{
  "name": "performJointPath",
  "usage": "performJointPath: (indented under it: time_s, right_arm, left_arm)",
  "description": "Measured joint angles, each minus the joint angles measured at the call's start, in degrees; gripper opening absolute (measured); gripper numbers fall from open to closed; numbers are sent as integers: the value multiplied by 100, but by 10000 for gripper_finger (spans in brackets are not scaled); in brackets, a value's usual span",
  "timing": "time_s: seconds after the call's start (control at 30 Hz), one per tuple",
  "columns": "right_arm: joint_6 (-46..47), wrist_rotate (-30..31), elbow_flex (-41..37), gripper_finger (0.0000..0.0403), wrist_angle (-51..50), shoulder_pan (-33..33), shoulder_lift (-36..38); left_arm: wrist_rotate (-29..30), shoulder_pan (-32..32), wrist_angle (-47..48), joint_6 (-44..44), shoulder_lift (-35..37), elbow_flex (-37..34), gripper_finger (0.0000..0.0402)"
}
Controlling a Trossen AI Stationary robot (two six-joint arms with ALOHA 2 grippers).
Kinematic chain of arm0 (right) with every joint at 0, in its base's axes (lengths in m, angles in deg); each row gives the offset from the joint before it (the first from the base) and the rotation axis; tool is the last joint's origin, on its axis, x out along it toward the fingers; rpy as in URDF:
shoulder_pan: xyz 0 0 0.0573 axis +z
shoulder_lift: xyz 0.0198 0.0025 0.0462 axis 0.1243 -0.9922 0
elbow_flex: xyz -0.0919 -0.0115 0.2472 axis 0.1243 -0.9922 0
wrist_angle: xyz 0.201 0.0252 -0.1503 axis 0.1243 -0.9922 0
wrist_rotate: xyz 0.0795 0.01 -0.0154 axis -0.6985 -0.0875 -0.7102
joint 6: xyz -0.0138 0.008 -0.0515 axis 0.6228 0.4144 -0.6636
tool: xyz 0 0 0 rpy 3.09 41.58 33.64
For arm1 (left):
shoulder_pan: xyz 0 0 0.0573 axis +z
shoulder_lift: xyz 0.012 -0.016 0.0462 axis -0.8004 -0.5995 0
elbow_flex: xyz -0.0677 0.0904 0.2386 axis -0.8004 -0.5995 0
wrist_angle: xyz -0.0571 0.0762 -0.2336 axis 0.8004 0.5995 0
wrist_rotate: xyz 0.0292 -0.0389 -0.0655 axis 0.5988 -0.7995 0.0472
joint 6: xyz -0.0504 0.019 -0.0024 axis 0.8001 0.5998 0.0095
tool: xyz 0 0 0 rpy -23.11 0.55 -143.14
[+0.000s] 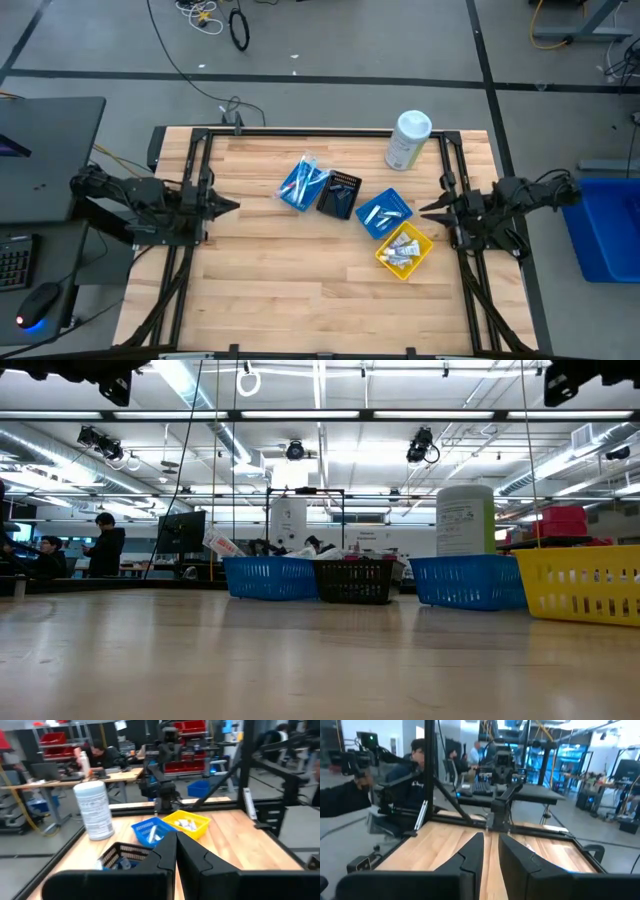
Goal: Pick & Place Travel size toiletries
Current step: Return to Home Position
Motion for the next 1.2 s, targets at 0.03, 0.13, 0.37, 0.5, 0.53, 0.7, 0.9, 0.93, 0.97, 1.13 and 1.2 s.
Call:
performJointPath:
  time_s: [0.03,0.13,0.37,0.5,0.53,0.7,0.9,0.93,0.97,1.13,1.2]
  right_arm:
    - [-2,1,-92,65,0,1,172]
    - [-1,2,-345,65,-20,1,639]
    - [7,0,-791,62,-58,1,1269]
    - [112,-105,-913,62,-29,1,1272]
    - [165,-113,-960,63,-50,1,1270]
    - [380,-200,-1226,61,-27,1,1270]
    - [359,-348,-1872,57,666,1,1270]
    - [364,-256,-1959,57,735,1,1270]
    - [402,-189,-2028,57,761,1,1270]
    - [608,190,-2262,57,935,-1,1244]
    - [501,122,-2293,57,1024,1,1244]
  left_arm:
    - [-85,0,-6,-28,2,0,12]
    - [-150,-2,-8,-217,29,0,12]
    - [-247,0,-51,-189,164,-42,12]
    - [-313,0,-570,-129,164,-513,12]
    - [-285,-2,-694,-132,162,-661,12]
    - [-120,0,-1253,-136,185,-1245,12]
    - [-82,1,-1854,-383,389,-1773,12]
    - [-79,2,-1881,-452,451,-1807,12]
    - [-78,2,-1899,-488,529,-1852,12]
    - [-73,2,-1887,-470,1041,-2237,12]
    - [-74,4,-1961,-427,1254,-2437,12]
